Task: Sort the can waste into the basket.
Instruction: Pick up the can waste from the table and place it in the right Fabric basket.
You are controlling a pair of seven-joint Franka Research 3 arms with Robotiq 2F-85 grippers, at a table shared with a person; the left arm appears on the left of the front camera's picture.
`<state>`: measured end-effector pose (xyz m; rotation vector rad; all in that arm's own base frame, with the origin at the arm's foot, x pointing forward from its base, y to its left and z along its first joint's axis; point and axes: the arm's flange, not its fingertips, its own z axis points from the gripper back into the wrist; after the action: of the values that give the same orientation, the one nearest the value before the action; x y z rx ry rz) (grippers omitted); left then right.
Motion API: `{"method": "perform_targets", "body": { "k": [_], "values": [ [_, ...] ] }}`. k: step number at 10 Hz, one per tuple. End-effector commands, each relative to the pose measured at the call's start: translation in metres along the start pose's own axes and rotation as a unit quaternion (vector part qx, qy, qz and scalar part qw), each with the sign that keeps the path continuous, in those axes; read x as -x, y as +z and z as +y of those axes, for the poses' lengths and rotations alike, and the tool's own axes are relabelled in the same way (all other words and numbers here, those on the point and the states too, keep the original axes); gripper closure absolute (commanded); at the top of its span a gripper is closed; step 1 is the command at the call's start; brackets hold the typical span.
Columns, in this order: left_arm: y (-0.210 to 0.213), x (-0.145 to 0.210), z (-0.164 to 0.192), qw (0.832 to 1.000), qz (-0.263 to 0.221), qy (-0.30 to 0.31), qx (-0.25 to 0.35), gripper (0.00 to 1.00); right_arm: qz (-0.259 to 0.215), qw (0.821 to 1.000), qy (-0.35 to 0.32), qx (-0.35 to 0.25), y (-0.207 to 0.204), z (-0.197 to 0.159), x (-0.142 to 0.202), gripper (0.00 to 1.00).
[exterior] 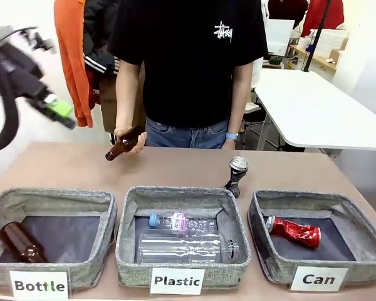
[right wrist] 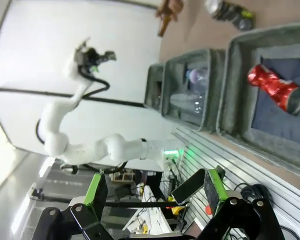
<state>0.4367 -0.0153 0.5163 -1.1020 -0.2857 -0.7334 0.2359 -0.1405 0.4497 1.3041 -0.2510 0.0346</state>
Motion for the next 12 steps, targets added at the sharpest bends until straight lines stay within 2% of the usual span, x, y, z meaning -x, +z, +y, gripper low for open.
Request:
{"method": "perform_targets", "body": {
  "k": [1,2,3,4,5,7,8,9,10,12],
  "values": [
    [0.030,0.044,0.046,0.985,-0.113,0.127,0.024,0.00,0.032,0.999,-0.008,-0.023,-0.040,0.012,-0.013,0.00],
    [0.049,0.072,0.058,0.973,-0.143,0.179,0.036,0.00,0.031,0.999,-0.012,-0.033,-0.056,0.021,-0.021,0.00],
    [0.063,0.094,0.069,0.964,-0.159,0.207,0.041,0.00,0.021,1.000,0.003,-0.010,-0.018,0.006,-0.010,0.00],
    [0.067,0.107,0.082,0.954,-0.180,0.235,0.040,0.00,0.021,1.000,0.003,-0.010,-0.018,0.006,-0.010,0.00],
    [0.083,0.125,0.079,0.960,-0.180,0.209,0.053,0.00,0.021,1.000,0.003,-0.010,-0.018,0.006,-0.010,0.00],
    [0.152,0.191,0.053,0.944,-0.223,0.242,0.027,0.00,0.021,1.000,0.003,-0.010,-0.018,0.006,-0.010,0.00],
    [0.181,0.222,0.045,0.929,-0.246,0.275,0.022,0.00,0.021,1.000,0.003,-0.010,-0.018,0.006,-0.010,0.00],
    [0.196,0.245,0.037,0.925,-0.249,0.288,0.018,0.00,0.021,1.000,0.003,-0.010,-0.018,0.006,-0.010,0.00],
    [0.199,0.255,0.032,0.927,-0.243,0.285,0.014,0.00,0.021,1.000,0.003,-0.010,-0.018,0.006,-0.010,0.00],
    [0.195,0.252,0.036,0.931,-0.230,0.284,-0.001,0.00,0.021,1.000,0.003,-0.010,-0.018,0.006,-0.010,0.00]
  ]
}}
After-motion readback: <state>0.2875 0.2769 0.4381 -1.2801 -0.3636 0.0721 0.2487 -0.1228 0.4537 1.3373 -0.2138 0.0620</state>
